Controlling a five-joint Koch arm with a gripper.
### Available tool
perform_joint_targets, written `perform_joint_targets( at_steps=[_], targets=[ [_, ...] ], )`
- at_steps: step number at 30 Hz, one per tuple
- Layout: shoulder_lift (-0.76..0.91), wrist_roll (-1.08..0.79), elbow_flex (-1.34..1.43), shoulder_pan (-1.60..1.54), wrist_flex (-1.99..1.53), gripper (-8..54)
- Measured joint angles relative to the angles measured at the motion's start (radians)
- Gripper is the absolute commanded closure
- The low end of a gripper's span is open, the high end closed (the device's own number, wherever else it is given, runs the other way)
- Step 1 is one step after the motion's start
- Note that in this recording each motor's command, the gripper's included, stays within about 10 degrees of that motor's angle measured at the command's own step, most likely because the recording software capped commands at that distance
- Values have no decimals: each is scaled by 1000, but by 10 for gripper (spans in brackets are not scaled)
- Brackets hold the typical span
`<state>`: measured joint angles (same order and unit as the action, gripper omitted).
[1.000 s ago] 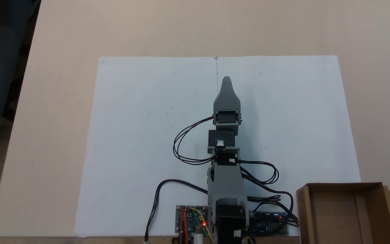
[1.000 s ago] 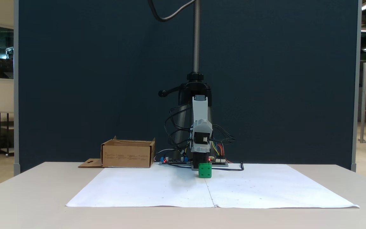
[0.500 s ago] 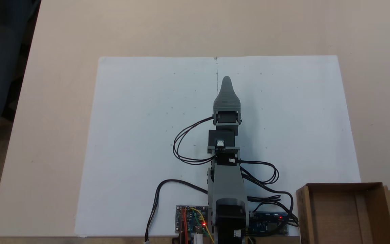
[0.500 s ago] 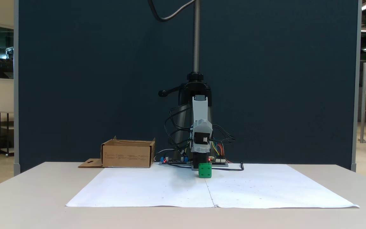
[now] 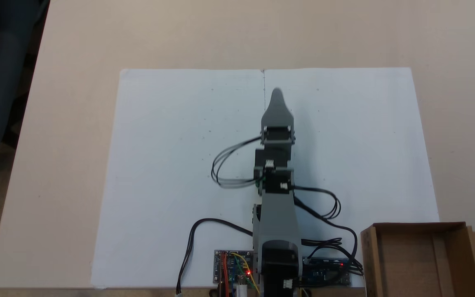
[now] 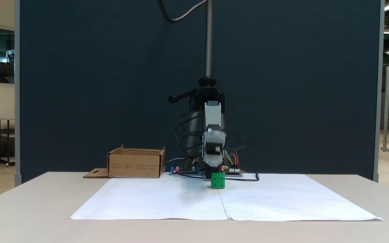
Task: Grasp a green dice and put it in the bin.
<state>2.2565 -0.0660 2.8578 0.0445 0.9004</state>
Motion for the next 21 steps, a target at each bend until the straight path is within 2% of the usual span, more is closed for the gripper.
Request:
perform_joint_targets(
  at_steps=[14, 21],
  targets=[
    [0, 3, -380, 43, -857, 28],
    [-2, 147, -609, 0, -1239, 28]
  ],
)
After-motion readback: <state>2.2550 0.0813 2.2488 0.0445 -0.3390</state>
